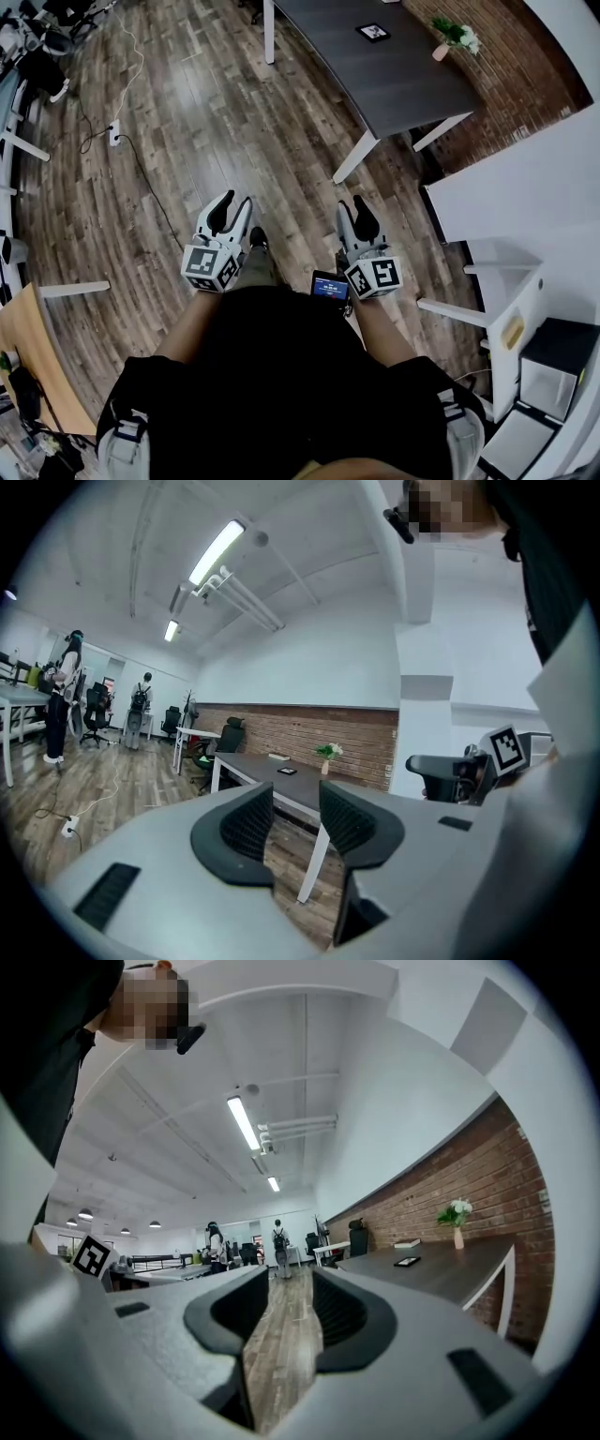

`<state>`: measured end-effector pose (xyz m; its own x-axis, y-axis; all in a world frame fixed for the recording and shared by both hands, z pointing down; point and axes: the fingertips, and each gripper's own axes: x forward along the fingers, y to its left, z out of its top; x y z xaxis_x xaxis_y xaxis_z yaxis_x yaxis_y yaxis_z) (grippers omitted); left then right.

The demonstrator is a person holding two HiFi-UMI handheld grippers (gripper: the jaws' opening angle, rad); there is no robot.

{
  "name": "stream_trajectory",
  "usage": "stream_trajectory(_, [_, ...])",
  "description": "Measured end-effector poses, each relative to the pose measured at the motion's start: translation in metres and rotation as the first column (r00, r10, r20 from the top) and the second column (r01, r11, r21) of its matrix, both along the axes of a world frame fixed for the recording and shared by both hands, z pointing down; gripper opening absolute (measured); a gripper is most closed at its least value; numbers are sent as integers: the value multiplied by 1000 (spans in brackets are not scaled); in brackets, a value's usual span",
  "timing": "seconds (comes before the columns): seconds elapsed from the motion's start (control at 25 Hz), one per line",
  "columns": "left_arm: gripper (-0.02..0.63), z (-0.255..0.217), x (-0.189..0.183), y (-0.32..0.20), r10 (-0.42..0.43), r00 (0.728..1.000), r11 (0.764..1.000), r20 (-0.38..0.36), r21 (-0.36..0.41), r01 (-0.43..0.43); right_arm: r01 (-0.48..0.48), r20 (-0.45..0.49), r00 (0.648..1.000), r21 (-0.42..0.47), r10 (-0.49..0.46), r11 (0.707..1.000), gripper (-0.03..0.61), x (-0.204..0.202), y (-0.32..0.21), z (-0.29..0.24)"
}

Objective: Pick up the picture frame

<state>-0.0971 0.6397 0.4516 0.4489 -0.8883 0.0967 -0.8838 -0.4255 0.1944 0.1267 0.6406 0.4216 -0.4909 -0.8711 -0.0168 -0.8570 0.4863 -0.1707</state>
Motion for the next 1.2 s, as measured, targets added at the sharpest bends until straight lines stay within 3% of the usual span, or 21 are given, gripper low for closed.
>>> stream_trajectory(0.24, [137, -10, -30, -92, -29, 999, 999, -35, 33, 31, 9, -43, 999, 22, -8, 1000, 150, -35, -88, -11])
stream_trajectory(0.72, [137, -21, -104, -246, 17, 998, 998, -59, 55, -14, -20, -23, 1000, 17, 20, 1000, 150, -114, -240, -27])
stream_trajectory(1.2, [137, -13, -138, -352, -5, 994, 999, -107, 31, 8, -39, -16, 999, -6, 39, 999, 150, -129, -335, -13])
